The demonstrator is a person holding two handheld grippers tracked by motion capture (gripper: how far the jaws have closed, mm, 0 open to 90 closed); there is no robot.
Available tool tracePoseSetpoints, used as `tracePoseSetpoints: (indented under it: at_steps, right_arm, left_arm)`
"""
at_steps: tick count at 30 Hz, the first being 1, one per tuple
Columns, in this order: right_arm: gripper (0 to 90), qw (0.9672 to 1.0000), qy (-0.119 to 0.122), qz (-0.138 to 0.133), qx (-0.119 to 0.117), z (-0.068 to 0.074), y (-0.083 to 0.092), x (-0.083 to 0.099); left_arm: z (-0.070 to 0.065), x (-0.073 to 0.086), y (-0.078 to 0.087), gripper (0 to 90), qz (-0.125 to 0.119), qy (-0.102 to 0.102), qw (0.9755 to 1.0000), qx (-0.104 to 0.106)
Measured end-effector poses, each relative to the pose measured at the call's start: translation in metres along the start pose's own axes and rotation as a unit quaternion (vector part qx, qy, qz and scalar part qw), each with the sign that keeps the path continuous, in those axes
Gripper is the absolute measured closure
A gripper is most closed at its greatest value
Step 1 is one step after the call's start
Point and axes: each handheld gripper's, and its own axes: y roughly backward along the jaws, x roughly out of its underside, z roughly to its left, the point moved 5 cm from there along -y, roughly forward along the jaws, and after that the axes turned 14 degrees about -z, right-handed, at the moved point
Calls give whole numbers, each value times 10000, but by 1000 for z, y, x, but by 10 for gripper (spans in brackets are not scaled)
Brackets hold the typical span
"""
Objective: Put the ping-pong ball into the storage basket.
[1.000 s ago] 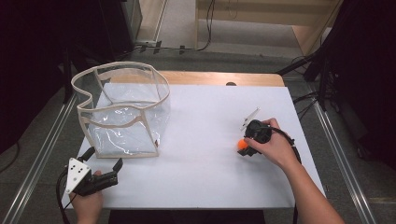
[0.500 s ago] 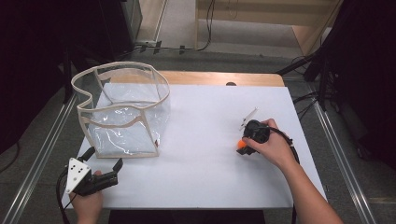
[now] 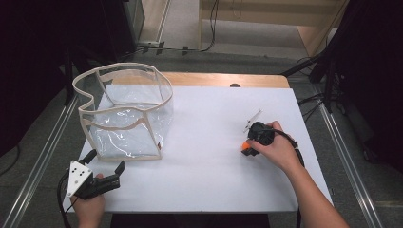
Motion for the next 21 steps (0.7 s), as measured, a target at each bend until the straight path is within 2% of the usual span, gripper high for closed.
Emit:
tracePoseSetpoints:
  at_steps: [21]
  right_arm:
    - [472, 10000, 50, -18, 22, 0, 3, -9]
  left_arm:
    - [0, 0, 0, 0, -1, -11, 10000, 0]
